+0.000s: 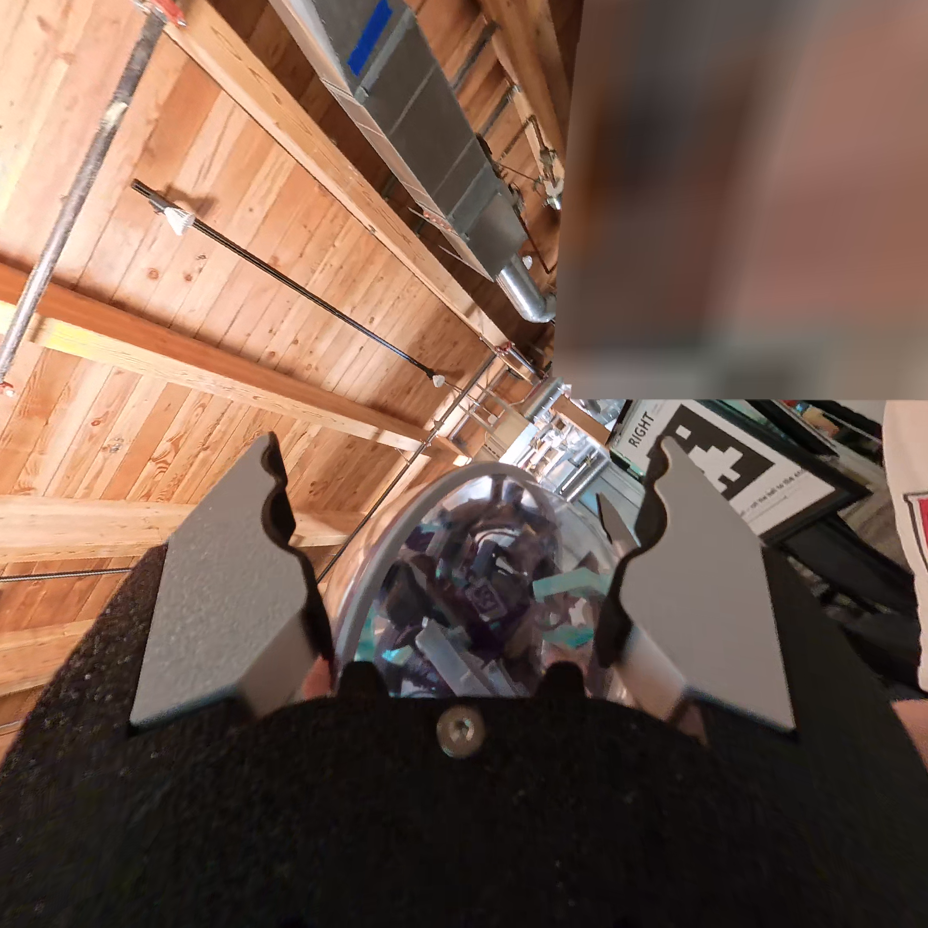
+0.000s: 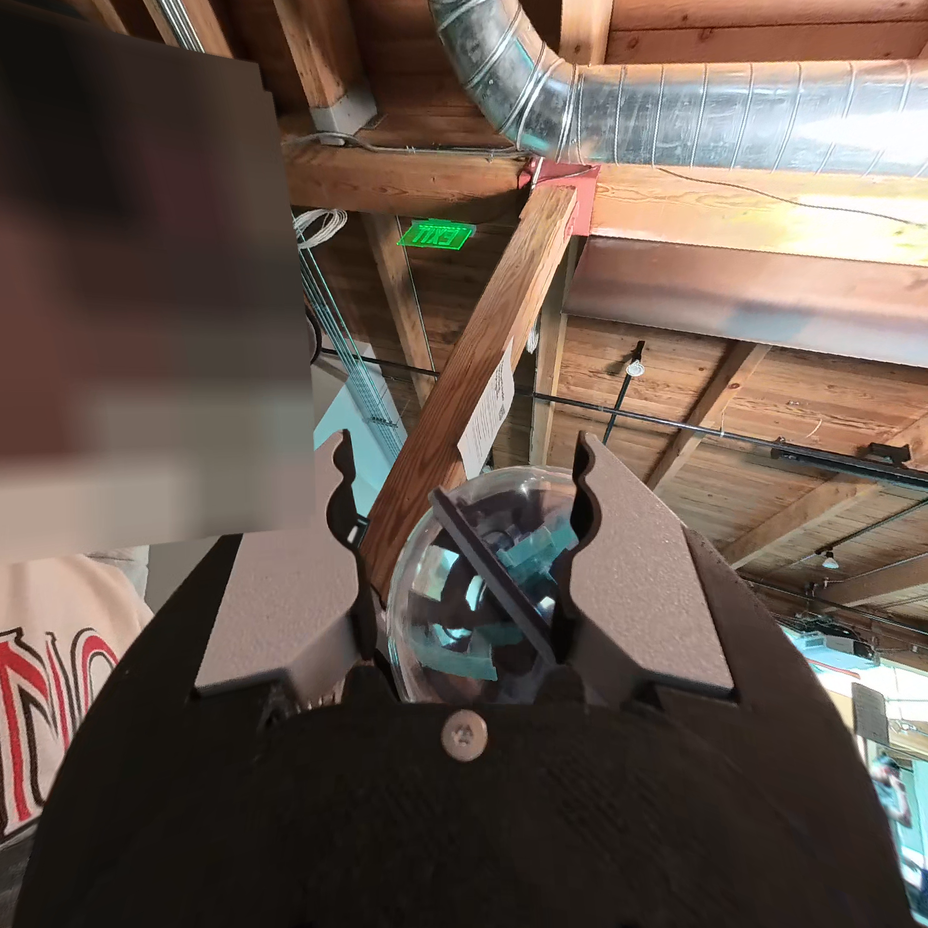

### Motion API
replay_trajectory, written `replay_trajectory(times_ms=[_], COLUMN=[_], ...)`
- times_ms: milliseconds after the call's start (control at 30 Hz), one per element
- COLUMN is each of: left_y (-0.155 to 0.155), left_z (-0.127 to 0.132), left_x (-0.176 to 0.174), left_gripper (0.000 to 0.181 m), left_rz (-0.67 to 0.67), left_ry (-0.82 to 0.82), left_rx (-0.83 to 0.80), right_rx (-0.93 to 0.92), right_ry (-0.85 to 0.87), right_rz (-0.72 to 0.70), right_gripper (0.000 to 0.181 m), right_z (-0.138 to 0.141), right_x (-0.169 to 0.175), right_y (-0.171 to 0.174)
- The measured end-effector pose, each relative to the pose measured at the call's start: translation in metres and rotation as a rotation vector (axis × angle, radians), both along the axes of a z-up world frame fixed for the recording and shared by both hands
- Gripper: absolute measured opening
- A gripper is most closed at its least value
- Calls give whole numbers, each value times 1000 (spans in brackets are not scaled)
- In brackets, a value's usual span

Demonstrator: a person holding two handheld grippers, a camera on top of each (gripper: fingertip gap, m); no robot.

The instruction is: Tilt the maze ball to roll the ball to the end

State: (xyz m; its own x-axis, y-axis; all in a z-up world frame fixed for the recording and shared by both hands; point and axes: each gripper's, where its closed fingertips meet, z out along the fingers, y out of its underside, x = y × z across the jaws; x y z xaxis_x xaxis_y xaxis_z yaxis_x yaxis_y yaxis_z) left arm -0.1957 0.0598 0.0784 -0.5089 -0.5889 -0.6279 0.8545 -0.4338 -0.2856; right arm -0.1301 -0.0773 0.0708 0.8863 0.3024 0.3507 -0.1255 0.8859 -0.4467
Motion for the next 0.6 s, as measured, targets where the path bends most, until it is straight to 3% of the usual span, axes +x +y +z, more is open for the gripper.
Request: replay_trajectory(times_ms=[33, 400, 600], left_y=[-2, -14, -37], left_z=[-2, -11, -27], left_x=[0, 3, 8], left_gripper=[137, 145, 152], left_rz=[10, -23, 29], left_ry=[-7, 6, -1], left_rx=[15, 91, 212], right_rx=[6, 44, 78], right_ry=[-2, -27, -35], right_rz=[4, -71, -134], right_gripper=[86, 86, 89], right_z=[1, 2, 5], right_x=[-1, -3, 1], right_y=[-2, -7, -14])
